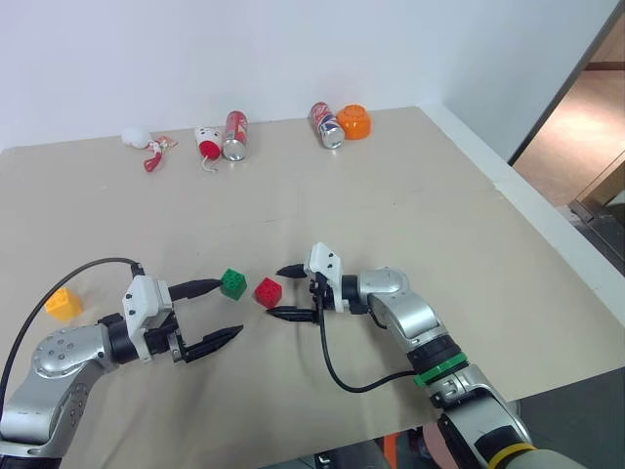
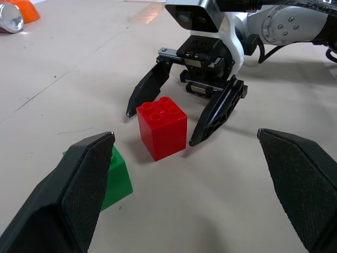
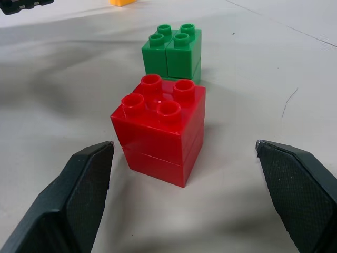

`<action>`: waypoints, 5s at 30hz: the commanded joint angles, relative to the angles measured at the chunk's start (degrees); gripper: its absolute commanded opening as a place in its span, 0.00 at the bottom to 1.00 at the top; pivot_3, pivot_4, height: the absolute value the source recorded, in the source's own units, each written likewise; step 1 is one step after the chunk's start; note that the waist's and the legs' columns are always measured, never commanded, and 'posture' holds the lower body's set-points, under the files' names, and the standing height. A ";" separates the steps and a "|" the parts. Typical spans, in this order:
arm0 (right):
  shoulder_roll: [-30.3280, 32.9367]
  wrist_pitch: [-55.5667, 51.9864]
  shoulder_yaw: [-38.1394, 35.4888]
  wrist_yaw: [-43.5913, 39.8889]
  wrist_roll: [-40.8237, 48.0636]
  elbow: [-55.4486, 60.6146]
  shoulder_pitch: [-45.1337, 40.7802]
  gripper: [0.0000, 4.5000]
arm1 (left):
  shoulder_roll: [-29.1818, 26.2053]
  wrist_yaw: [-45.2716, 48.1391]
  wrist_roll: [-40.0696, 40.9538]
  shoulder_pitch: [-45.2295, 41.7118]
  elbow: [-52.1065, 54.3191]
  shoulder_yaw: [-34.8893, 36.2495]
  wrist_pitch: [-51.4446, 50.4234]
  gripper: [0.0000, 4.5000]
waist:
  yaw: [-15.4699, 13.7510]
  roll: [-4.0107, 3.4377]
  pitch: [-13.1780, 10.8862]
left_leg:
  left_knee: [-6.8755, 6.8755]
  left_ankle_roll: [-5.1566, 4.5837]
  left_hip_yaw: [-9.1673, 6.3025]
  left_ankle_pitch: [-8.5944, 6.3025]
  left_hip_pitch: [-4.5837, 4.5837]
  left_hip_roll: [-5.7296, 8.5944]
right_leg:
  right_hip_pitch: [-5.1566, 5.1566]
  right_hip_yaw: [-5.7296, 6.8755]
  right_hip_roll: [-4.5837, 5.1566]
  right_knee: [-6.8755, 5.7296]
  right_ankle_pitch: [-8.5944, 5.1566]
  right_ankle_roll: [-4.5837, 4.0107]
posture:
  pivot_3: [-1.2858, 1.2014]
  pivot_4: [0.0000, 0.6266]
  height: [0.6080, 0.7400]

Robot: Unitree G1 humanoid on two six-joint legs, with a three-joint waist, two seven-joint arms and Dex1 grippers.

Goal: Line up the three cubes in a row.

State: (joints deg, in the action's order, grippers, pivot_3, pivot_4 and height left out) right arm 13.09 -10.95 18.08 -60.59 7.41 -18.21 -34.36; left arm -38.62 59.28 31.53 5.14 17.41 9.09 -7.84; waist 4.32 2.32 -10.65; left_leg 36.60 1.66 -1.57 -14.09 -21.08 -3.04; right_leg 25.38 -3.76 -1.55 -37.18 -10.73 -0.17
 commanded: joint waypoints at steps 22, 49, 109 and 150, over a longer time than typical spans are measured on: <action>-0.19 -0.37 0.16 1.87 -0.41 2.30 -1.11 0.27 | -0.03 2.40 -3.46 1.83 -2.08 0.03 4.54 1.00 | 0.00 0.00 0.00 | -0.01 0.01 -0.01 0.00 0.02 -0.02 | 0.01 0.02 -0.02 0.00 -0.02 -0.04 | 0.52 0.24 1.00; 21.38 2.54 -4.96 -15.41 4.74 5.26 0.52 0.27 | -0.87 14.23 -0.69 -9.32 -7.94 -5.04 2.97 1.00 | 0.42 -0.09 -0.07 | 0.06 -0.07 0.12 -0.08 0.03 0.07 | -0.01 -0.32 -0.13 0.05 -0.01 0.16 | 0.52 0.24 1.00; 29.86 2.55 -1.70 -31.91 8.60 2.88 -8.19 0.99 | -4.74 7.51 1.14 0.97 -2.27 5.08 -2.21 1.00 | 0.03 -0.14 -0.10 | 0.02 0.01 0.36 -0.20 0.11 0.00 | 0.03 -0.48 -0.15 -0.11 -0.23 -0.01 | 0.52 0.24 1.00; 18.36 -17.76 -13.25 -7.81 21.35 22.81 -5.01 0.99 | 10.14 -24.08 -12.13 -7.78 -2.44 -5.90 -17.20 1.00 | 0.03 -0.14 -0.10 | 0.08 0.02 0.30 -0.26 -0.02 0.05 | 0.00 -0.47 -0.11 -0.05 -0.03 0.44 | 0.52 0.24 1.00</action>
State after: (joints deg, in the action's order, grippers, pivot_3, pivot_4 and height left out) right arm 31.49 -29.54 4.84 -68.37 28.38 3.01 -38.83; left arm -28.30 36.37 19.13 -3.21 13.55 2.09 -23.41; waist 4.34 2.18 -10.76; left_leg 36.68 1.68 -1.27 -14.36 -21.09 -3.00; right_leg 25.36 -4.23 -1.66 -37.24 -10.75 0.27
